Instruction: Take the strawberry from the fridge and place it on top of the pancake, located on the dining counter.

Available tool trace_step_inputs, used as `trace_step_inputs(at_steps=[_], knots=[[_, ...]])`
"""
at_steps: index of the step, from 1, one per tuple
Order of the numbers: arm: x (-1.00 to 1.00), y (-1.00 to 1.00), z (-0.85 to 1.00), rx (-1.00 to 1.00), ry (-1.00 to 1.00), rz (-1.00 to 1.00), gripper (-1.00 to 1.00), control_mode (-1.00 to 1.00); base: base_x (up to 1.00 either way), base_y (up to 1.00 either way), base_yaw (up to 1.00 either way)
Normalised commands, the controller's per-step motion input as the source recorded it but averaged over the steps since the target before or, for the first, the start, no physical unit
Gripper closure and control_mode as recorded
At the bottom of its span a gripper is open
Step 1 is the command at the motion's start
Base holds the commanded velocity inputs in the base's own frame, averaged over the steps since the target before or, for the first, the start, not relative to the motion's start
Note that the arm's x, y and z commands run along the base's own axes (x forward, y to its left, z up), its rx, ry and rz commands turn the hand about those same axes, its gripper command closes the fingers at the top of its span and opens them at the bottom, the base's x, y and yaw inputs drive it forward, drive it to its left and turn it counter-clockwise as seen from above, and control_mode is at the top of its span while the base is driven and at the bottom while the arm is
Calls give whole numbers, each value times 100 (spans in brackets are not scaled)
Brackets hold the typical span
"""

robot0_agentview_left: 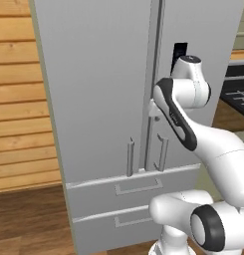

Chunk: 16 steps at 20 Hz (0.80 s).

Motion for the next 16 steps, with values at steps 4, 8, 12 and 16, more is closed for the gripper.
trace_step_inputs(at_steps=[4, 8, 12, 16], knots=[[11, -51, -72, 1, -14, 1, -100, -100, 0, 0, 0], [48, -3, -61, -8, 2, 0, -100, -100, 0, 0, 0], [86, 4, -31, -3, 0, 0, -100, -100, 0, 0, 0], [85, -36, -52, 0, 0, 0, -100, -100, 0, 0, 0]])
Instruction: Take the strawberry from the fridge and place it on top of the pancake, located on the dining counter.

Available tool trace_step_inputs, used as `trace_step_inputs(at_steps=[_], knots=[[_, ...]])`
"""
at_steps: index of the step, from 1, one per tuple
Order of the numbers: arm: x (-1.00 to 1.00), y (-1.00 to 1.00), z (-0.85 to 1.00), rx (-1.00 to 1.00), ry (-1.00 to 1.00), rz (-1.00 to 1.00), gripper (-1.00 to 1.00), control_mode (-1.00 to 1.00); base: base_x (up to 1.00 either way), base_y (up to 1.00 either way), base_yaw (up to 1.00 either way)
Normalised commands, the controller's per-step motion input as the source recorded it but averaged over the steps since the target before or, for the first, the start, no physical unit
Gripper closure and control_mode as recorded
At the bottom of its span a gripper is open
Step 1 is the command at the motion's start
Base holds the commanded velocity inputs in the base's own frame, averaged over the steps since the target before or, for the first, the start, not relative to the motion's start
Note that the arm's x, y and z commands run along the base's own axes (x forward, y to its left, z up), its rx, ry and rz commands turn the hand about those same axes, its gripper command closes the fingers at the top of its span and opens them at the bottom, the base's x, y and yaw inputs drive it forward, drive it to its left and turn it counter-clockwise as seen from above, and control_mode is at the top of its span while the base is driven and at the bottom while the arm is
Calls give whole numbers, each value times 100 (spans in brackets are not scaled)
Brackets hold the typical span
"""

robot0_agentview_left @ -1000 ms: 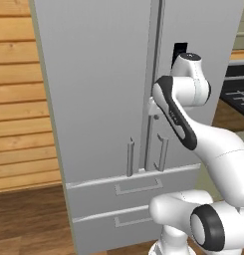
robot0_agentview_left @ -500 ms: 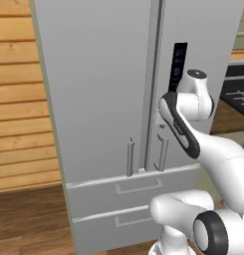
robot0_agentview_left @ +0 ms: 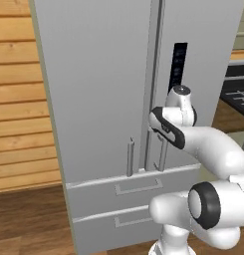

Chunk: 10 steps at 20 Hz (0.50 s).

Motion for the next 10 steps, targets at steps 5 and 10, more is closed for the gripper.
trace_step_inputs(at_steps=[5, 10], knots=[[28, -47, -64, 0, -2, 7, -100, -100, 0, 0, 0], [2, -18, -47, 0, -5, 10, -100, -100, 0, 0, 0]])
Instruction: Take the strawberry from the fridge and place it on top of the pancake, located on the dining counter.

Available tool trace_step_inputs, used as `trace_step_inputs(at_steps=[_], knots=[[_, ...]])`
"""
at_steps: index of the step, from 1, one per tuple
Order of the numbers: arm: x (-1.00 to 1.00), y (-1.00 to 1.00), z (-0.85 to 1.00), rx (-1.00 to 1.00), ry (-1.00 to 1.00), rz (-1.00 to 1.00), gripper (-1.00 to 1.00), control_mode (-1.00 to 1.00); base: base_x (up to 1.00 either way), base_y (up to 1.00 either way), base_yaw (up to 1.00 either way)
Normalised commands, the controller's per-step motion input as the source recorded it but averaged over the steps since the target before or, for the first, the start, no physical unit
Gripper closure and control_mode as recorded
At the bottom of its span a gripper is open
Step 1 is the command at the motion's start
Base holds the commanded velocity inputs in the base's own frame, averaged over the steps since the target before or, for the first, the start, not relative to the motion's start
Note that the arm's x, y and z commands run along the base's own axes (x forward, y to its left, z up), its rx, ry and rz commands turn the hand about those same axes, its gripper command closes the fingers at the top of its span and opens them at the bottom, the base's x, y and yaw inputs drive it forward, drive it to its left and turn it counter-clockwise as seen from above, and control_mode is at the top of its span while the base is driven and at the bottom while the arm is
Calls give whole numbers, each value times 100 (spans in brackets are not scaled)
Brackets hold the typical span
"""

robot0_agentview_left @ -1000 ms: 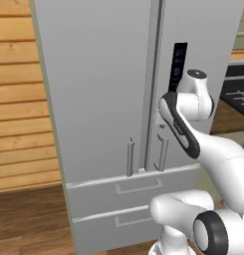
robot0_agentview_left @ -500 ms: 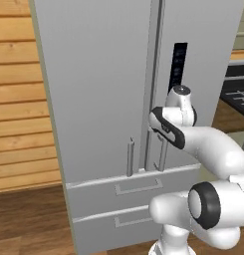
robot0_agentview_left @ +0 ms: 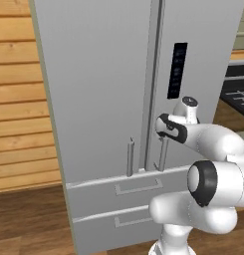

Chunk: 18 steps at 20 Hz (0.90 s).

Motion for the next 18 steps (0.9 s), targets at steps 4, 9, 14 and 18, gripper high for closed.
trace_step_inputs(at_steps=[4, 9, 14, 18], knots=[[-5, 4, -22, 0, 0, 1, -100, -100, 0, 0, 0], [-15, 6, -17, 0, 0, 0, -100, -100, 0, 0, 0], [-9, 1, -26, 0, 0, 0, -100, -100, 0, 0, 0], [-3, 8, -10, 0, 0, 0, -100, -100, 0, 0, 0]])
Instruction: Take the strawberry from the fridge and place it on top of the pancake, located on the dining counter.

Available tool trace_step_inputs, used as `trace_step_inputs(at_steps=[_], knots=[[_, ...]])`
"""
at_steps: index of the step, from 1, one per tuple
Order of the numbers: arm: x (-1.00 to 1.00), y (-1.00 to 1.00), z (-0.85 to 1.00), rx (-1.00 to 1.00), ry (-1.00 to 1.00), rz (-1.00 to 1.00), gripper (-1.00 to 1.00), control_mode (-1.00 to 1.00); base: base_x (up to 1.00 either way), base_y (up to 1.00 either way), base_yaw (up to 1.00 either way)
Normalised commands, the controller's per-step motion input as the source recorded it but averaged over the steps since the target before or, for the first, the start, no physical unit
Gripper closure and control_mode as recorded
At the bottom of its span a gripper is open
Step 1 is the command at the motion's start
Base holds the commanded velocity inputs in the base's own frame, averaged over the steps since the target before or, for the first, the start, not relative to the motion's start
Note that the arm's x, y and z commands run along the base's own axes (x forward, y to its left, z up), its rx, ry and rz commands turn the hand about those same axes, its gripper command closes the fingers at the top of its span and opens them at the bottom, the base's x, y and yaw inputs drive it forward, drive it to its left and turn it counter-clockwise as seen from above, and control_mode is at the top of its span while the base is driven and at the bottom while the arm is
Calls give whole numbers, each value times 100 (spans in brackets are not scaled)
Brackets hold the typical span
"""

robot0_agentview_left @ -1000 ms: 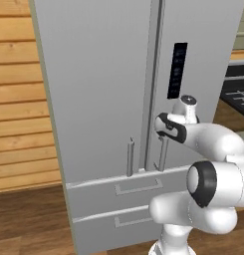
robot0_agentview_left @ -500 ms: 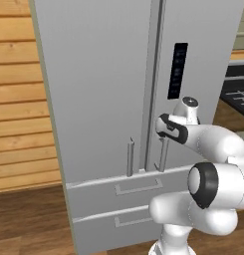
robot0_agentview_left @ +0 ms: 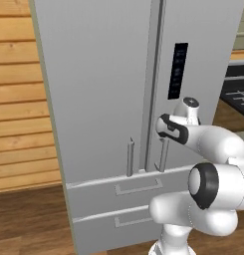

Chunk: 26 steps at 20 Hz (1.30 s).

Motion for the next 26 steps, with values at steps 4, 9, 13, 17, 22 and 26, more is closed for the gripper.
trace_step_inputs(at_steps=[4, 9, 13, 17, 22, 26], knots=[[-10, 35, 0, 0, 0, 1, -100, -100, 0, 0, 0], [-20, 24, -2, 0, 0, 2, -100, -100, 0, 0, 0], [9, -22, -9, 1, 0, 9, -100, -100, 0, 0, 0], [0, -14, -28, 0, 1, 3, -100, -100, 0, 0, 0], [0, 0, -31, 0, 1, 0, -100, -100, 0, 0, 0], [0, 2, -9, 0, -9, 1, -100, -100, 0, 0, 0]])
